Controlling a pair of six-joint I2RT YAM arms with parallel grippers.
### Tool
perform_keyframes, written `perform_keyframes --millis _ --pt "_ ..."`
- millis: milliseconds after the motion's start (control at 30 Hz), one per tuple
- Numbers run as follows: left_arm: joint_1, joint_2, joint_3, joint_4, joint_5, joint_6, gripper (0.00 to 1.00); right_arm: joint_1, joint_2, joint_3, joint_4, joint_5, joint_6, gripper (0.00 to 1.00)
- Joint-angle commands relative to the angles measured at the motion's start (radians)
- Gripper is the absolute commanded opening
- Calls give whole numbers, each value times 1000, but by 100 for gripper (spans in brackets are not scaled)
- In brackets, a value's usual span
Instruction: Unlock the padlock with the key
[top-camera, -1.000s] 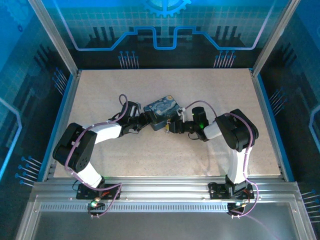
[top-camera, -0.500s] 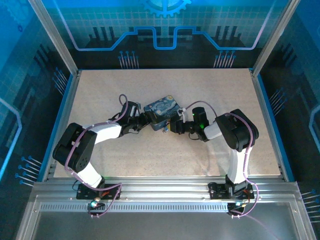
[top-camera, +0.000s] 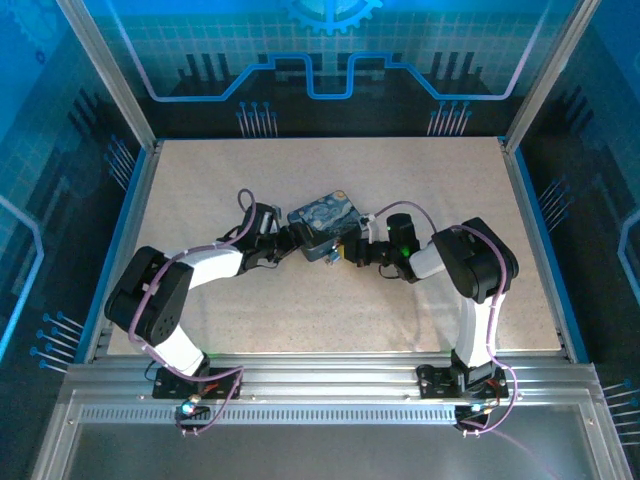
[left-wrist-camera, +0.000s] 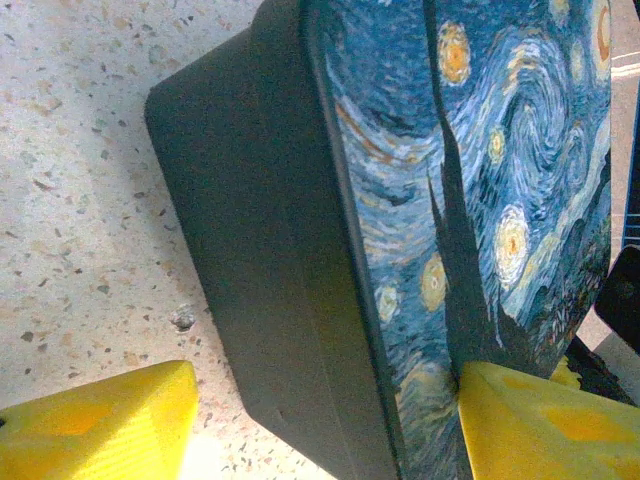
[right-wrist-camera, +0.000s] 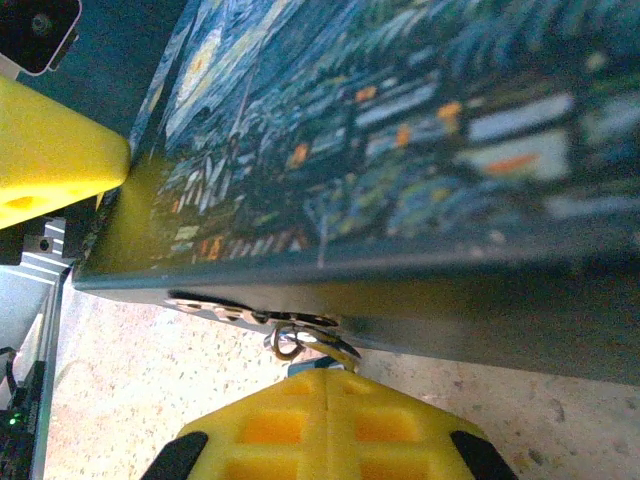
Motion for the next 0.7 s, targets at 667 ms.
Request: perform_keyframes --millis 667 --pt "-15 -12 -35 -81 -19 2 70 -22 10 -31 141 -62 -5 36"
